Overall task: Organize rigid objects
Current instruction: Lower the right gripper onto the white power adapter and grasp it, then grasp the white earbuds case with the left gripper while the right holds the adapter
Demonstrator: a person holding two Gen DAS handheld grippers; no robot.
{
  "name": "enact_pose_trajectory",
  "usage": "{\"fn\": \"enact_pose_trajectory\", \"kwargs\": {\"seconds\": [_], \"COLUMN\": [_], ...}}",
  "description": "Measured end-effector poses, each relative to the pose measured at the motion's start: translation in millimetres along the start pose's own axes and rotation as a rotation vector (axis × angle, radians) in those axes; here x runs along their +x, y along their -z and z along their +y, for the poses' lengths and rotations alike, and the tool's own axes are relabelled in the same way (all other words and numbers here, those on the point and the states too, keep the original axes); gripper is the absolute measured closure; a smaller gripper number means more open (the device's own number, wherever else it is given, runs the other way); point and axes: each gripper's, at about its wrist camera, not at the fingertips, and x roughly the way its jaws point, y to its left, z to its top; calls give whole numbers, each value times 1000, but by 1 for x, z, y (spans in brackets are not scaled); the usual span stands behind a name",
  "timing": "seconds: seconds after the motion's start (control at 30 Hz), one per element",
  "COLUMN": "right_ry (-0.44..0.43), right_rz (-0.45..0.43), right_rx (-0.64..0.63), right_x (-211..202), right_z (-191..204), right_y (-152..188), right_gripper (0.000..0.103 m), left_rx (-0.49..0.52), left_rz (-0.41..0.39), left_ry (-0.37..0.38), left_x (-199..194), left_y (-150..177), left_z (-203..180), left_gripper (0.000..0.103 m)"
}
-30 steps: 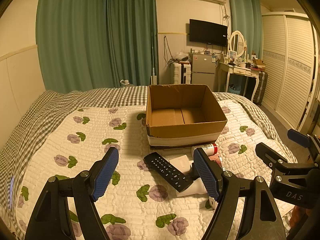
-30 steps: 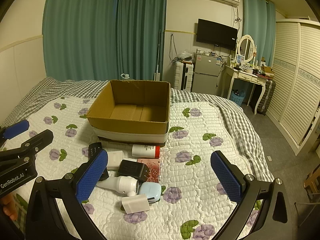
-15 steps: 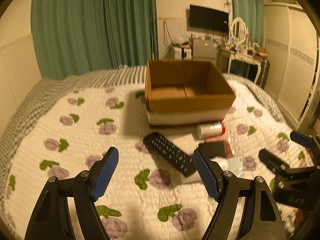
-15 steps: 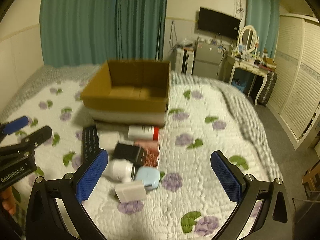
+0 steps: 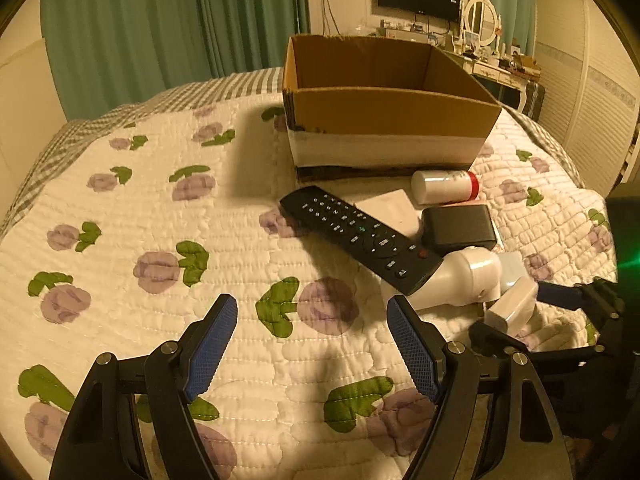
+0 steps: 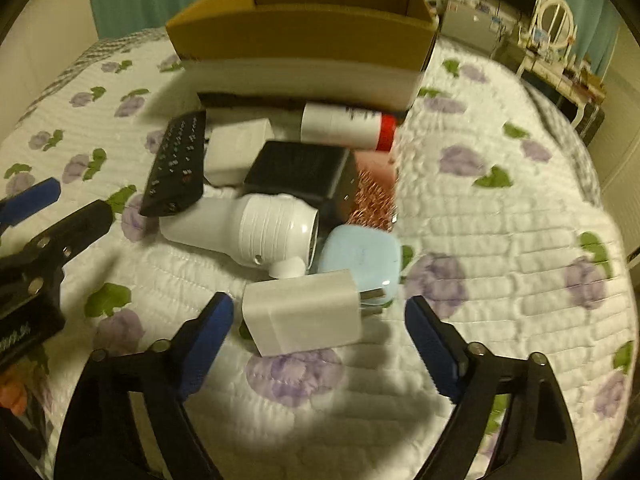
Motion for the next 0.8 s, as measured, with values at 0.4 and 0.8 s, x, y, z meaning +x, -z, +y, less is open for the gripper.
{"fn": "enact_pose_trajectory", "kwargs": {"seconds": [0.4,0.8], "right_ry": [0,98], "right_rz": [-93,-172], "right_rx": [90,275], "right_x": [-41,-82], "right_z": [-38,-136], "right_y": [-1,-8], "right_gripper": [34,34], "left_rx": [57,177], "left_rz": [7,65], "left_ry": [-6,199], "left_x": [-3,0], "left_y": [-8,-11], "left_z": [-31,-124], "left_gripper": [23,26]}}
